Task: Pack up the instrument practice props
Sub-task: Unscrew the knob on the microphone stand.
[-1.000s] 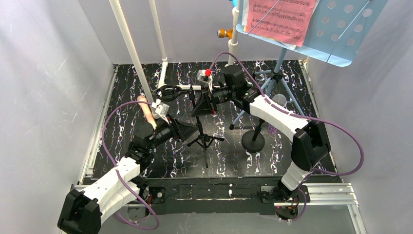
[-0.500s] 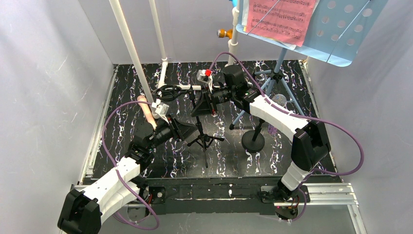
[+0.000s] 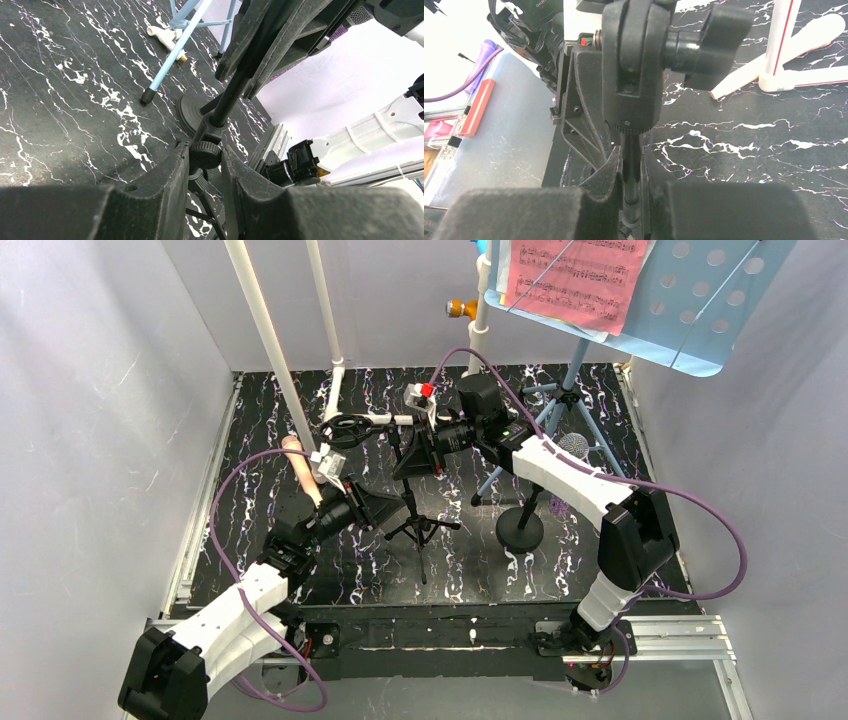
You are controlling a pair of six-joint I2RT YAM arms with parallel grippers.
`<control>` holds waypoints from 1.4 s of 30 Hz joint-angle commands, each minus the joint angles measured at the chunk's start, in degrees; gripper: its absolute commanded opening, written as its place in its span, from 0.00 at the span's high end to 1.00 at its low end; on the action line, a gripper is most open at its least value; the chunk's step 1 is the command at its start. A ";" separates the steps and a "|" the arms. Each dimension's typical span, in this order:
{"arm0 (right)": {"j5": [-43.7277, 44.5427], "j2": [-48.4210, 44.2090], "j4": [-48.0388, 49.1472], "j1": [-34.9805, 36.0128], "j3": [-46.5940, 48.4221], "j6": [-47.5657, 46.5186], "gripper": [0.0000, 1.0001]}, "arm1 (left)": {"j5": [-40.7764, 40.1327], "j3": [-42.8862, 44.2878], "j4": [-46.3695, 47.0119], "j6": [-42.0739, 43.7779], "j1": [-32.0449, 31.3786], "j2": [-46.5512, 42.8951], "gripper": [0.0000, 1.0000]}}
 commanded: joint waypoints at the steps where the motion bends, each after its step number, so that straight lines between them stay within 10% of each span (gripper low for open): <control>1: -2.63 -3.39 3.12 -0.18 0.58 0.79 0.99 | -1.08 -0.46 0.35 -2.19 0.66 -0.57 1.00; 25: -2.54 -3.41 3.23 -0.21 0.45 0.79 0.99 | -0.41 0.65 0.35 -13.54 0.76 1.50 1.00; 42: -1.75 -2.99 3.36 -0.25 -0.07 0.24 0.99 | -4.40 -5.64 1.80 -66.17 0.71 2.25 1.00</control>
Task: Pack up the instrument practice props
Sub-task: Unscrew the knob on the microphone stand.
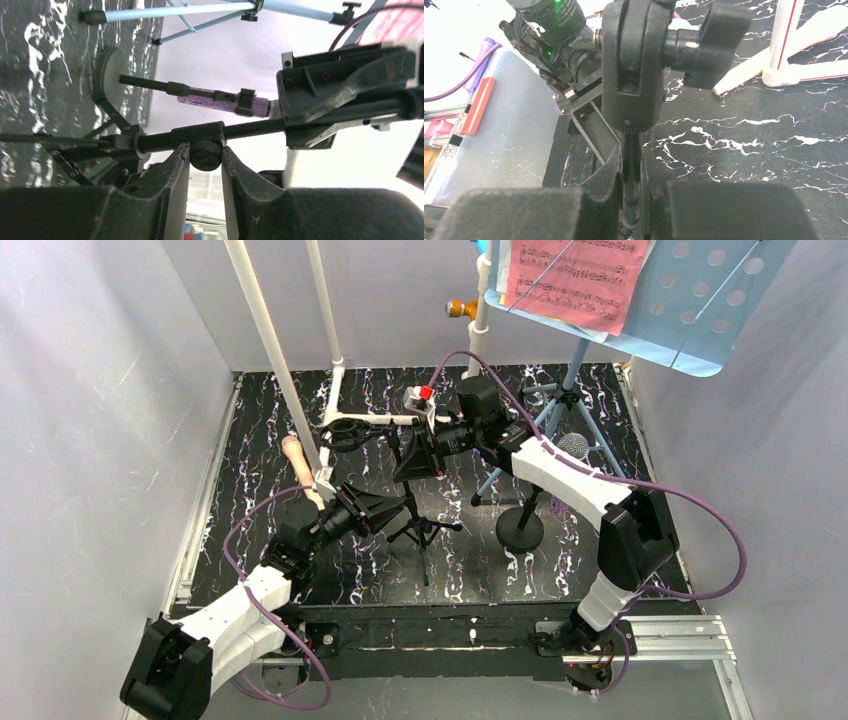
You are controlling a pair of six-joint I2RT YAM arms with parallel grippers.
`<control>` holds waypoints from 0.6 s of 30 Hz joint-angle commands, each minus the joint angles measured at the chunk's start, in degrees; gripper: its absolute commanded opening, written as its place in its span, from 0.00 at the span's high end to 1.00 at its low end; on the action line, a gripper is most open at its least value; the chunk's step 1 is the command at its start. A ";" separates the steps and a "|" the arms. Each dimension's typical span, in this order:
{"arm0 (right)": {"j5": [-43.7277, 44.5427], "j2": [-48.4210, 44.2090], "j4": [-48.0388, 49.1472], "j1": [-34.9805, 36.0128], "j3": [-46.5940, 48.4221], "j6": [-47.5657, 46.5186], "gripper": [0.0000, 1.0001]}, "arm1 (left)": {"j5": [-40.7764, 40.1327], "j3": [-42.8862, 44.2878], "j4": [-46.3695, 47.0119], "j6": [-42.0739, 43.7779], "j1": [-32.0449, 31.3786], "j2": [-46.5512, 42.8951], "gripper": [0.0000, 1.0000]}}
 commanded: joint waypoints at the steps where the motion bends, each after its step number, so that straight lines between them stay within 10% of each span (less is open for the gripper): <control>1: -1.92 -2.96 3.54 -0.24 0.63 0.50 0.99 | -0.82 -0.48 -0.90 -17.83 0.16 0.38 1.00; 7: -1.75 -2.86 3.47 -0.23 0.47 0.30 0.99 | -1.50 2.83 -1.52 -16.82 0.15 -0.96 1.00; 13: -1.75 -2.93 3.50 -0.32 0.47 0.34 0.99 | -2.24 -0.12 -1.52 -12.03 0.24 -5.85 0.29; 18: -1.84 -3.17 3.52 -0.31 0.47 0.17 0.99 | -0.06 -6.47 -1.52 1.03 1.98 -11.19 0.08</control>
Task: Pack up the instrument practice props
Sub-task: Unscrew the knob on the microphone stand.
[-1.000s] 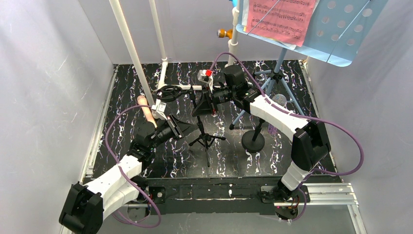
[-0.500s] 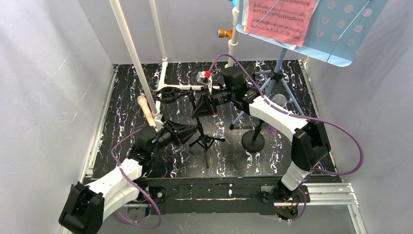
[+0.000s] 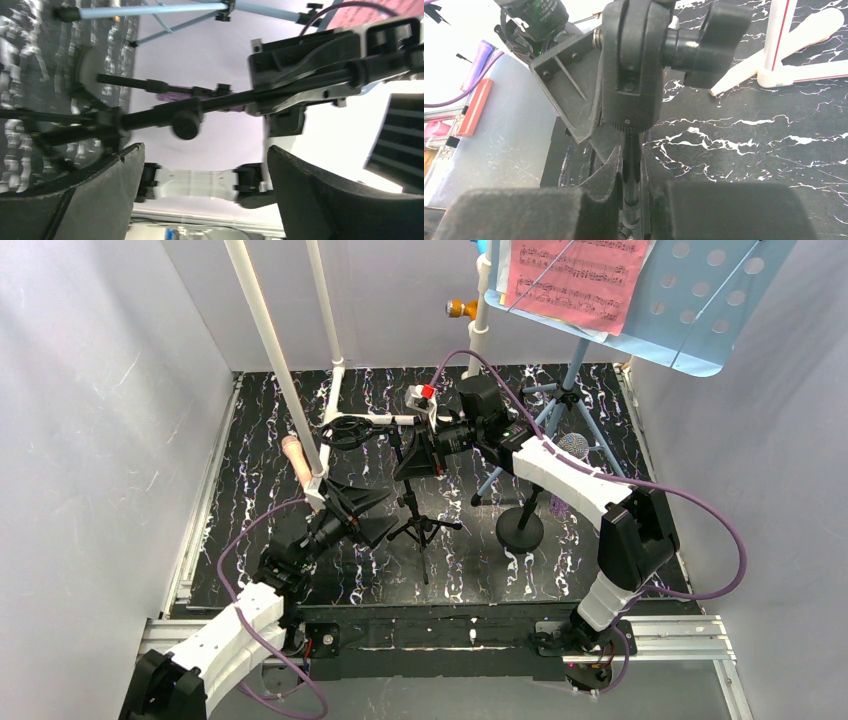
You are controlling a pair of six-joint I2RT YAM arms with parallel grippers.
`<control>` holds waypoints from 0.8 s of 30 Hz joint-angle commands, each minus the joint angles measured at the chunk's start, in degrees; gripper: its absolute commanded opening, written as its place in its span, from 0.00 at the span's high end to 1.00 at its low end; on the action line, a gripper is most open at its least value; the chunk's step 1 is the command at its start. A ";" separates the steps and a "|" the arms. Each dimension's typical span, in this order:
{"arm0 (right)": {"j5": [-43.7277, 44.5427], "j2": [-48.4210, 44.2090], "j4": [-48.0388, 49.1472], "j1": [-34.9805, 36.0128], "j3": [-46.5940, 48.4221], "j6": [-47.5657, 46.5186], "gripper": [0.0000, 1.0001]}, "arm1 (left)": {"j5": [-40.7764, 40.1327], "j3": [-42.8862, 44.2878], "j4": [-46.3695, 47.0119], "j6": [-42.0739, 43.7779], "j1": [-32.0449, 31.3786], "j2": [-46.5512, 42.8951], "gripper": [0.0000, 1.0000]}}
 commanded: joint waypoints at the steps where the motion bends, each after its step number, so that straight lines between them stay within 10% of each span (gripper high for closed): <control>1: -1.92 -3.28 3.11 -0.19 0.63 0.23 0.99 | 2.07 -5.08 -0.36 16.44 1.85 -4.83 0.05; 12: -2.41 -3.38 3.15 -0.32 0.53 0.26 0.99 | 1.41 1.82 -12.98 64.48 2.03 -13.98 0.02; 24: -2.72 -3.15 3.72 -0.26 0.34 0.67 0.99 | 5.27 6.45 -11.71 77.03 2.04 -4.75 0.05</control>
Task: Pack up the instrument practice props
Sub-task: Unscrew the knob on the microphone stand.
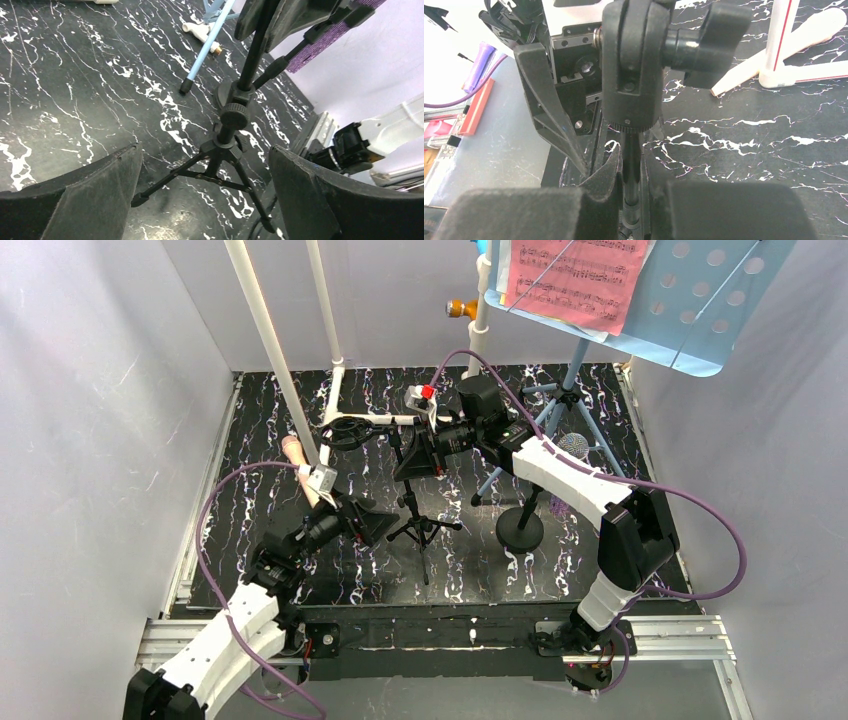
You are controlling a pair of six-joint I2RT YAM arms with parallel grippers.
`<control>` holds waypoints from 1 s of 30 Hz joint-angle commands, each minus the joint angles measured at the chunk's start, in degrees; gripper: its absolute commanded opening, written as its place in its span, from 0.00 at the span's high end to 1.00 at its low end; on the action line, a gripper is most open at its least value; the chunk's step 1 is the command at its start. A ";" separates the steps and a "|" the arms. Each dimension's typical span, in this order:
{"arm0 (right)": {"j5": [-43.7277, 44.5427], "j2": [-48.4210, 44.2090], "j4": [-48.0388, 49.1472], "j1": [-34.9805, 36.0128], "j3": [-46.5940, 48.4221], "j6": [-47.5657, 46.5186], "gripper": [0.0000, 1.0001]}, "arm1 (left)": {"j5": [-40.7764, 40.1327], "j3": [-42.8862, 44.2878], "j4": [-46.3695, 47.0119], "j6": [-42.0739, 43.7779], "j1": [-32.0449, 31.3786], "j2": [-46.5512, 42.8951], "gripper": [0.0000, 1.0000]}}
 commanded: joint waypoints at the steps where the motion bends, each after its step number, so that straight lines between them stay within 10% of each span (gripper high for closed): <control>1: -2.45 -3.09 3.76 -0.27 0.38 0.71 0.99 | 1.73 3.12 1.38 6.73 0.19 2.66 0.05; 15: -2.56 -3.03 3.84 -0.31 0.30 0.74 0.99 | 9.13 5.72 12.19 2.66 0.10 13.71 0.30; 26: -2.55 -2.99 3.76 -0.27 0.30 0.71 0.99 | 12.07 7.54 13.54 -0.57 0.10 17.46 1.00; 30: -2.39 -3.00 3.76 -0.28 0.19 0.55 0.99 | 10.99 7.63 14.22 -5.48 0.08 17.21 1.00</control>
